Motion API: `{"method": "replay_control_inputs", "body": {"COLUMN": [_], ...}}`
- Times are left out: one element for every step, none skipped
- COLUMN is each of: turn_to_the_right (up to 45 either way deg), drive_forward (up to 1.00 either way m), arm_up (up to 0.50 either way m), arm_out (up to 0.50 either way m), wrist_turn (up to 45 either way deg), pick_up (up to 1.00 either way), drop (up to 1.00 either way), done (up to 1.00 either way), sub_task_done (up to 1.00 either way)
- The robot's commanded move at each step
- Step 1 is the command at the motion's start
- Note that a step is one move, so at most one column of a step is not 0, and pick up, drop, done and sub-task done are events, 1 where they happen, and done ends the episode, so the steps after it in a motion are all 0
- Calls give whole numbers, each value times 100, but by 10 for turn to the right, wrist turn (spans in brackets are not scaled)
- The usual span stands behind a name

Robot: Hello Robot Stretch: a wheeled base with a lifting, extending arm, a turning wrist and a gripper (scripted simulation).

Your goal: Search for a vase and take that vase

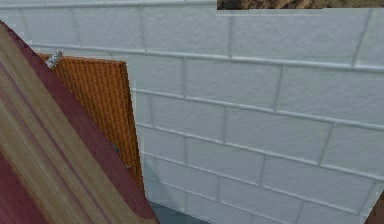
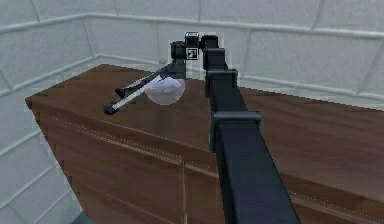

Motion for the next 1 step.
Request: {"method": "replay_control_inputs", "body": {"turn_to_the_right": [0], "drive_forward": [0], "arm_up": [0], "arm_out": [0], "wrist_turn": [450], "pick_up": [0], "drop": [0], "done": [0], "sub_task_done": [0]}}
